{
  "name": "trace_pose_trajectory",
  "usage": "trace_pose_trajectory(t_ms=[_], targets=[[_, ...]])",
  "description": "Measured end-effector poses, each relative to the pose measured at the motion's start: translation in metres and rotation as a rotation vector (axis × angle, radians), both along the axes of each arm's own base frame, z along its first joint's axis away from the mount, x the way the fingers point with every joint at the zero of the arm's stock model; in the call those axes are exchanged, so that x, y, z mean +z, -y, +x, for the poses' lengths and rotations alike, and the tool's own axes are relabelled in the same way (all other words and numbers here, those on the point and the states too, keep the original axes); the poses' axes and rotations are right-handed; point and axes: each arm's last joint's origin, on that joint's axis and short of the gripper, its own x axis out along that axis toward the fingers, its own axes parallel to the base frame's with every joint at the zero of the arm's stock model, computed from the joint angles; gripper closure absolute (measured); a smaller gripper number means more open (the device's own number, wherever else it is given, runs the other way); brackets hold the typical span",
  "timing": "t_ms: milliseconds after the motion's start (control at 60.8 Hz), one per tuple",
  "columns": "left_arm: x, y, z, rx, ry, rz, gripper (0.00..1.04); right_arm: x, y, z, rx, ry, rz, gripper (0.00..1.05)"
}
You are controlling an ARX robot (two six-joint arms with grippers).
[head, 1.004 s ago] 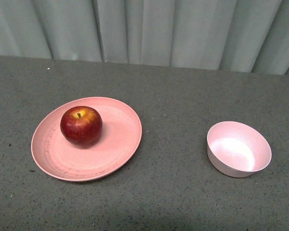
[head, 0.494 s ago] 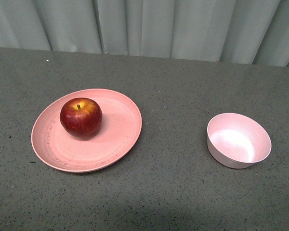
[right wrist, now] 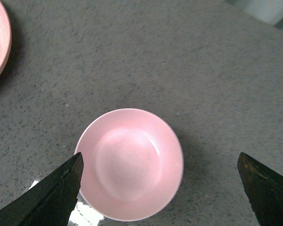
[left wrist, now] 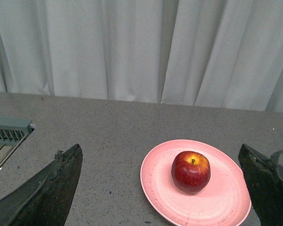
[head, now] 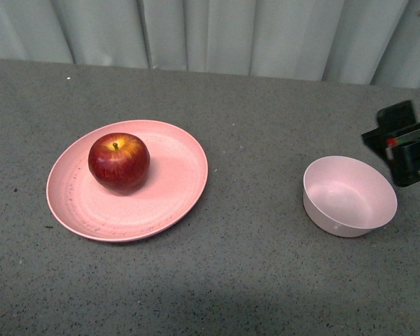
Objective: Move apple from plate to bowl
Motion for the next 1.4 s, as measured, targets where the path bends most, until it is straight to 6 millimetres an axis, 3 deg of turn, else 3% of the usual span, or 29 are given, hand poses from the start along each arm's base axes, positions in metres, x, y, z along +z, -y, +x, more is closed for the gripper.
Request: trace_pose_trajectory(t_ms=[411, 757, 1399], targets=[[0.000, 0.000, 0.000, 0.000, 0.000, 0.000, 0.07, -0.060, -0.043, 0.020, 0.145, -0.236, -0.075, 0.09], [0.000, 0.000, 0.000, 0.000, 0.000, 0.000, 0.07, -0.078, -0.050, 0.037, 0.145, -0.298, -0.111, 0.09], [0.000, 0.000, 0.000, 0.000, 0.000, 0.000, 0.07, -0.087, -0.050, 0.037, 0.127, -0.359, -0.119, 1.04]])
